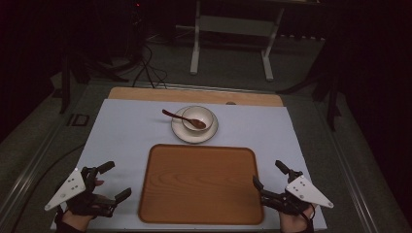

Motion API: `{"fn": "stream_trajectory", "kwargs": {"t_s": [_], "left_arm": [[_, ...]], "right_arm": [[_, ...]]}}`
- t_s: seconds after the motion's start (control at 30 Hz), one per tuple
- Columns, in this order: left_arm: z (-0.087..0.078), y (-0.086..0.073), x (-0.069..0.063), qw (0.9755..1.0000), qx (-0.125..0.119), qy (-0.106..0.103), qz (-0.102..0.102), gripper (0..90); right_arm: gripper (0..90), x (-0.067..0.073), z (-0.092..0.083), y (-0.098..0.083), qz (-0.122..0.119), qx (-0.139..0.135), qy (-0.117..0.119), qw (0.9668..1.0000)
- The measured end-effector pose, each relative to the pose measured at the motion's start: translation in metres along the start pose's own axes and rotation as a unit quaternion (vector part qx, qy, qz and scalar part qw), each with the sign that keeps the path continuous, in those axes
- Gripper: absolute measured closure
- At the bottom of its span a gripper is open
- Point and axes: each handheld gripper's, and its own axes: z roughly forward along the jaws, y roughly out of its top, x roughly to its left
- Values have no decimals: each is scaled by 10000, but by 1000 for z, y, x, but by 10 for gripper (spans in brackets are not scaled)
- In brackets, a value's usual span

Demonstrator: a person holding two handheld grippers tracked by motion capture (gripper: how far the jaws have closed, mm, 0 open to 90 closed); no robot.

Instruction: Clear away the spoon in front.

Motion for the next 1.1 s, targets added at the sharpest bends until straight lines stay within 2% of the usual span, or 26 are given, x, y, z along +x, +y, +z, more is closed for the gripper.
{"fn": "stream_trajectory", "kwargs": {"t_s": [0.2,0.37,0.47,0.5,0.57,0.6,0.63,0.83,1.0,1.1], "left_arm": [[2,-2,1,9999,76,-100,-37,1],[4,-1,-1,9999,27,-154,-71,1],[5,2,-3,9996,43,-209,-207,1],[7,4,-5,9988,-16,-332,-369,1],[8,6,-6,9985,-10,-371,-393,1],[9,8,-8,9987,10,-348,-372,1],[12,12,-12,9993,157,-266,-216,1],[18,20,-11,9989,288,-318,-208,1],[25,35,-3,9986,410,-309,-141,1],[28,39,1,9987,425,-253,-133,1]], "right_arm": [[129,0,0,0,26,30,-41,10000],[127,0,0,-1,10,39,-19,10000],[127,1,0,-1,-9,46,8,10000],[127,1,-1,-1,-21,20,5,10000],[126,1,-1,0,13,-25,24,10000],[127,0,-1,0,24,-33,14,10000],[127,1,0,0,29,-18,16,10000],[127,4,0,2,-45,-20,38,10000],[127,6,0,3,-51,-67,27,10000],[127,5,0,3,-43,-91,53,9999]]}}
